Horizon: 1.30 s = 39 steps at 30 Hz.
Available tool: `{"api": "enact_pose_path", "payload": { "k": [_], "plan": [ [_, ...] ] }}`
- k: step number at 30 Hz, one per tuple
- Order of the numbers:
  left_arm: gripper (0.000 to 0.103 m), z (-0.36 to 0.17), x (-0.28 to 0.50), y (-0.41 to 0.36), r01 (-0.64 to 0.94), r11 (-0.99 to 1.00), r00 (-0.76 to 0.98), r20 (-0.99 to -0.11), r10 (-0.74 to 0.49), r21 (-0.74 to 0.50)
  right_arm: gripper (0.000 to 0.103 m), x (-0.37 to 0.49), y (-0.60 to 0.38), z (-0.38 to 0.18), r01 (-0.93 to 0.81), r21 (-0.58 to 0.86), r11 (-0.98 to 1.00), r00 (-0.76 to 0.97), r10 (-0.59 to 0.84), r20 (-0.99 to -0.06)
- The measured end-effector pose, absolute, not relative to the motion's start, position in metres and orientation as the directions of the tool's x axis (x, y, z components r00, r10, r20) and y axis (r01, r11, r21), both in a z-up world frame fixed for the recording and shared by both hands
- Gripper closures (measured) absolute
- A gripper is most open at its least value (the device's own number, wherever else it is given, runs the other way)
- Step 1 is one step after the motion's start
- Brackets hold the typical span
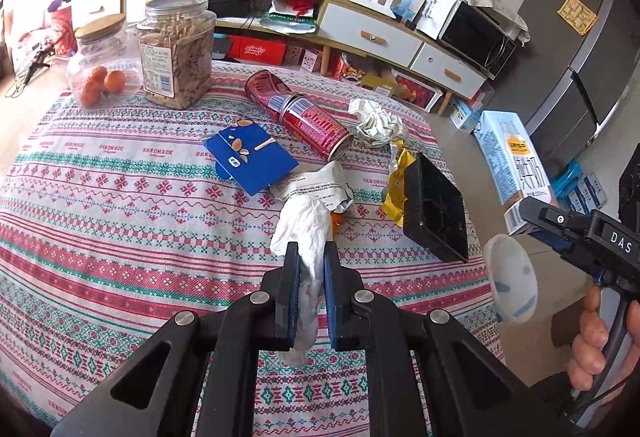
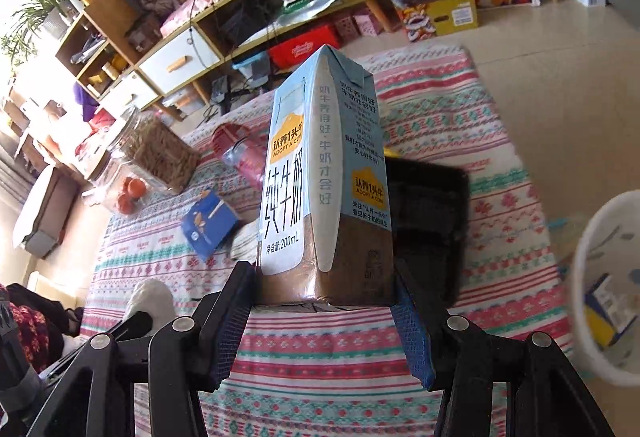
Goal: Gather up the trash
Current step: 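Carry tissue and milk carton to the white bucket and release both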
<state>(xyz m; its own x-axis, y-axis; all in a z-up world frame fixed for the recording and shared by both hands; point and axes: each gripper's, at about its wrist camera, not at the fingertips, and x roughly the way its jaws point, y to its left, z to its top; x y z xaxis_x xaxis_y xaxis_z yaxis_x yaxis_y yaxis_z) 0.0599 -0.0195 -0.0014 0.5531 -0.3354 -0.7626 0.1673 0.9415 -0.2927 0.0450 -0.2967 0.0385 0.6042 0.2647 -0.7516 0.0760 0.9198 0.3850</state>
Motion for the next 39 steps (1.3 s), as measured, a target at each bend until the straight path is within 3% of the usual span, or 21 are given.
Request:
{"api": "enact_pose_path", "payload": {
  "k": [13,23,39],
  "plan": [
    [0.092,0.003,0.034,-0.132,0.378,0.864,0.438,-0.758,-0.484,-0.333,0.044,0.004,-0.387,0.056,0.232,0.330,0.915,0.625,0.120,-0.771],
    [0.092,-0.008,0.029,-0.236,0.448,0.781,0.304,-0.747,-0.591,-0.436,0.044,-0.028,-0.466,0.054,0.393,0.422,0.817,0.641,0.085,-0.763],
    [0.092,-0.064,0.047,-0.367,0.524,0.733,0.156,-0.797,-0.584,-0.434,0.044,-0.035,-0.517,0.003,0.575,0.430,0.697,0.492,0.126,-0.861]
  ]
}}
